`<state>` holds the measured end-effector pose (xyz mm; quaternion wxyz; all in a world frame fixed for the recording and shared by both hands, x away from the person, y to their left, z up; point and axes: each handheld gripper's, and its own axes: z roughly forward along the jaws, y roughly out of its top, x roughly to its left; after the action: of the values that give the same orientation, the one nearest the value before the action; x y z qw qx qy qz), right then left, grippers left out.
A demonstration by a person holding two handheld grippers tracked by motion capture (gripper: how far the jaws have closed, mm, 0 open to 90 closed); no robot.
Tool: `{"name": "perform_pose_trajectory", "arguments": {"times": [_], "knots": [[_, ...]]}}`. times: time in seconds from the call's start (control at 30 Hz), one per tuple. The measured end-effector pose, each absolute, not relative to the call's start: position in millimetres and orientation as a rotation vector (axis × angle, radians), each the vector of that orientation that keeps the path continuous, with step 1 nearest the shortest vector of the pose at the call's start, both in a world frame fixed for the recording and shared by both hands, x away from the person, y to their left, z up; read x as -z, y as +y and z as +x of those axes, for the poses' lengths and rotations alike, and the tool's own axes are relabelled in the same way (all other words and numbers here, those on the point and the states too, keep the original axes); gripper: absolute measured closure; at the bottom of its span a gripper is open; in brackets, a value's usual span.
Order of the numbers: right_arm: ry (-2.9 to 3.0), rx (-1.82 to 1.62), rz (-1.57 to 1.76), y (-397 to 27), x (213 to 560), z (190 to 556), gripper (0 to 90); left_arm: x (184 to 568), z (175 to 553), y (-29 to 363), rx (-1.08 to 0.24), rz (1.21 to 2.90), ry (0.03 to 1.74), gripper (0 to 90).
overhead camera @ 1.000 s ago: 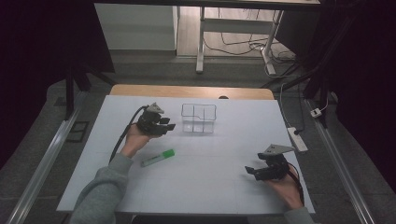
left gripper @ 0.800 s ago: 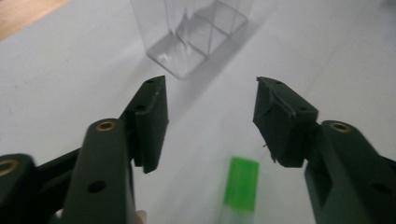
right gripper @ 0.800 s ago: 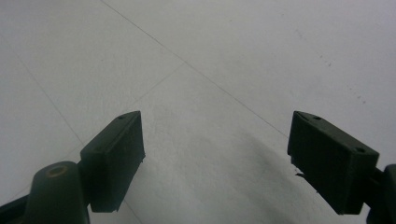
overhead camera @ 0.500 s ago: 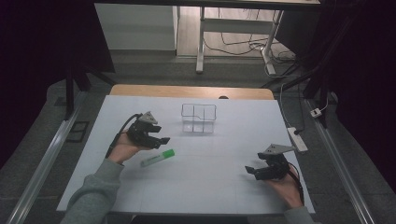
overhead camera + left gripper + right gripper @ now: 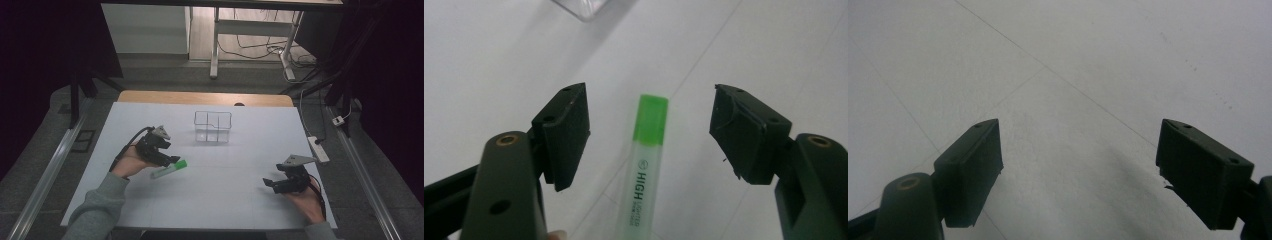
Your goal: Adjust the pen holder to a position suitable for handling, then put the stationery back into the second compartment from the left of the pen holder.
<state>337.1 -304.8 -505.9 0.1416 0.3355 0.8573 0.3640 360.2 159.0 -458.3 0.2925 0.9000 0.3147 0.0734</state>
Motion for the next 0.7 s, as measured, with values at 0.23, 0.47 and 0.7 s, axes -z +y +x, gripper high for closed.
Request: {"name": "perform_pose_trajectory", "arguments": {"times": [0.23,0.47,0.7], "knots": [[2.478,-1.047,0.966,-304,507,337,17.9,465,364,155,-0.139,2.436,0.845,30.5],[2.475,-1.051,0.967,-305,507,337,17.8,474,370,147,-0.116,2.468,0.847,30.2],[2.491,-1.035,0.963,-303,509,337,17.9,485,377,137,-0.100,2.527,0.835,29.5]]}}
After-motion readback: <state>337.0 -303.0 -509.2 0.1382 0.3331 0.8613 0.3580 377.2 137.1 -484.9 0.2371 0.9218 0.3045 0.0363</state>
